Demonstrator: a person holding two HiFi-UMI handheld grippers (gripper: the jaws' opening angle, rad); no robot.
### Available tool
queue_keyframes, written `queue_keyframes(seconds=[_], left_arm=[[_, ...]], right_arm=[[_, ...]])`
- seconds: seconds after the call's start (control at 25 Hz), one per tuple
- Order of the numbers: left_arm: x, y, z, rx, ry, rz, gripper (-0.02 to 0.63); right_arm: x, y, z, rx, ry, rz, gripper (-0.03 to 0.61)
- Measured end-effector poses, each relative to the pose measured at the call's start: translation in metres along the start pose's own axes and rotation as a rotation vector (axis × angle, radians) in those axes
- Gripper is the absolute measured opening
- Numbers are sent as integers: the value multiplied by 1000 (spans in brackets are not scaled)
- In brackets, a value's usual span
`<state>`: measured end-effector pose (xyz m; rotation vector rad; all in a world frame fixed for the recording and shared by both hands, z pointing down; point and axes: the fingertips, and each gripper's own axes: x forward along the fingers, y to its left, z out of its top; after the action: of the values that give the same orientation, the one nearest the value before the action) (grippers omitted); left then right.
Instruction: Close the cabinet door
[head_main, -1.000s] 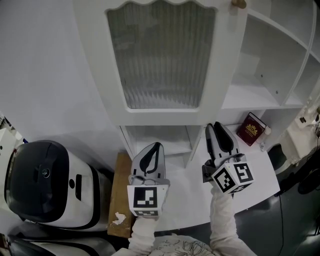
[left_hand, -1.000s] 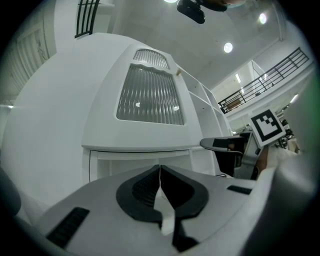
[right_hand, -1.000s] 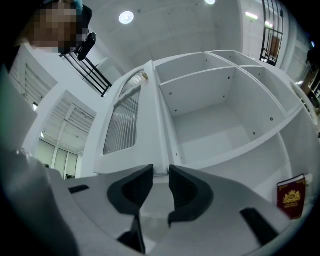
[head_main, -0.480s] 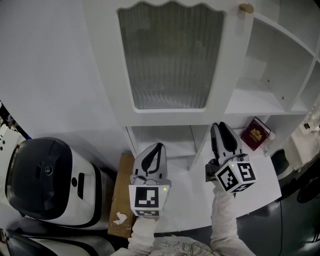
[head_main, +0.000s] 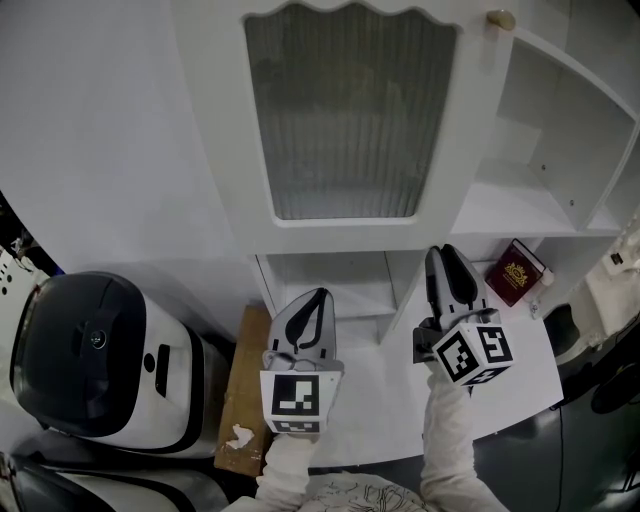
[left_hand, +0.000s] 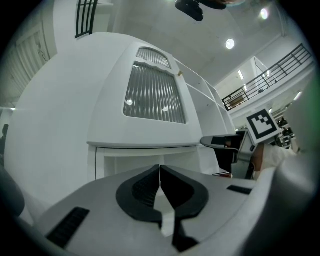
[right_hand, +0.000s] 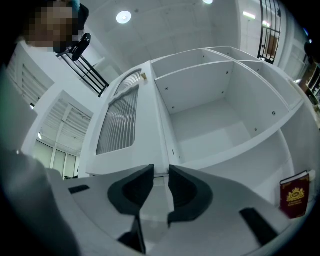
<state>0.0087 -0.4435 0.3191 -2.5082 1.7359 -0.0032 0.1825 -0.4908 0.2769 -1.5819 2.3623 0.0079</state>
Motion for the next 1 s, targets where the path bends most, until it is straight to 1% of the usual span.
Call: queue_keyframes(seconds=[0.2, 0.76, 1.0], left_arm=[[0, 3, -1, -2, 2, 6, 5], [-3, 10, -3, -6, 7, 31, 5], [-8, 10, 2, -7, -5, 35, 5]], right_arm=[[3, 0, -1, -13, 4, 3, 91], [5, -2, -1, -7, -2, -4, 91], [-2, 0, 6, -46, -16, -33, 81]])
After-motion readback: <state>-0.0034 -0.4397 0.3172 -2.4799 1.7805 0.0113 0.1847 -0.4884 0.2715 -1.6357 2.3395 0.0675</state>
